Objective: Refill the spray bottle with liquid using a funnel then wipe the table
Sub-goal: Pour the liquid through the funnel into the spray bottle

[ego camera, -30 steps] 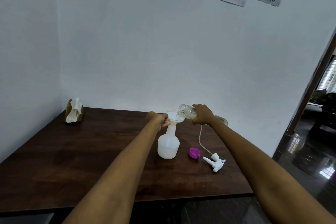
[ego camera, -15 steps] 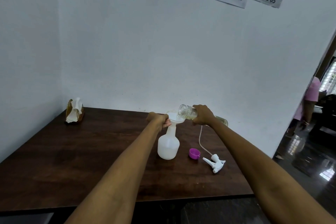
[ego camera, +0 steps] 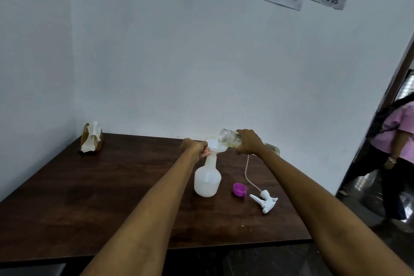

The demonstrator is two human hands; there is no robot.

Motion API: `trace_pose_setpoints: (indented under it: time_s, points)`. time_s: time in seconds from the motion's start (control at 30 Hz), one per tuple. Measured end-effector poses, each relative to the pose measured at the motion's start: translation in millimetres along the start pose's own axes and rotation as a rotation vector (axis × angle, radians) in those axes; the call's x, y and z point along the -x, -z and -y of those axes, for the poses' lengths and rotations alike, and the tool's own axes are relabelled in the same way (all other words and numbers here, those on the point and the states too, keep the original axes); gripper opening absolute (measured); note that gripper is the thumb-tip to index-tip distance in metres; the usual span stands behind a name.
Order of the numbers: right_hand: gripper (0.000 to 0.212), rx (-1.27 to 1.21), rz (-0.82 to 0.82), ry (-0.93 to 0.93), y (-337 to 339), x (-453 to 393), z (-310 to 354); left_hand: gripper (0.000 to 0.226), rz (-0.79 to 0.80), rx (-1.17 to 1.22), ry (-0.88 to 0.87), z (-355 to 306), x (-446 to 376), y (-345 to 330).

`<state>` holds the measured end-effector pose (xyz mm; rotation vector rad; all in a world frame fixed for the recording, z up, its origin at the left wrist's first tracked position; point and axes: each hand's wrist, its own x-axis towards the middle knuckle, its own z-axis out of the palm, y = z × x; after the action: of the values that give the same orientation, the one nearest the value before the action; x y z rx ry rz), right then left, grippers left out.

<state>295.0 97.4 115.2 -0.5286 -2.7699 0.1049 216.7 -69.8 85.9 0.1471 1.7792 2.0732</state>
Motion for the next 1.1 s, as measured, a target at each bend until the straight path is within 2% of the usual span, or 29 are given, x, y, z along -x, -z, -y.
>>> trace_pose_setpoints:
  time_s: [0.1,0.23,0.6,0.8,0.9,1.0,1.1]
  points:
    - [0.034,0.001,-0.005,0.004,0.5,0.3,1.8,0.023,-0.002,-0.005,-0.003,1.5,-1.1,-1.1]
    - [0.033,0.004,-0.013,0.013,1.1,0.8,1.8,0.006,-0.005,-0.011,-0.004,0.9,1.4,-1.8]
    - [0.035,0.013,-0.012,0.018,3.9,1.7,2.7,0.04,-0.008,-0.012,-0.048,0.3,2.4,-2.3]
    - [0.034,0.005,-0.006,0.011,6.0,1.9,4.3,0.023,-0.007,-0.006,-0.044,-0.7,3.4,-0.5]
    - [0.033,0.004,-0.004,0.003,5.6,1.6,5.4,0.023,0.0,-0.004,-0.039,-0.1,2.7,-0.4]
    - [0.042,-0.006,0.002,0.008,5.3,2.4,6.0,0.02,0.004,-0.012,-0.016,1.0,0.4,-0.6]
    - [0.034,-0.002,0.001,0.004,5.2,2.4,5.3,0.019,0.004,-0.025,-0.005,2.0,-1.6,-0.7]
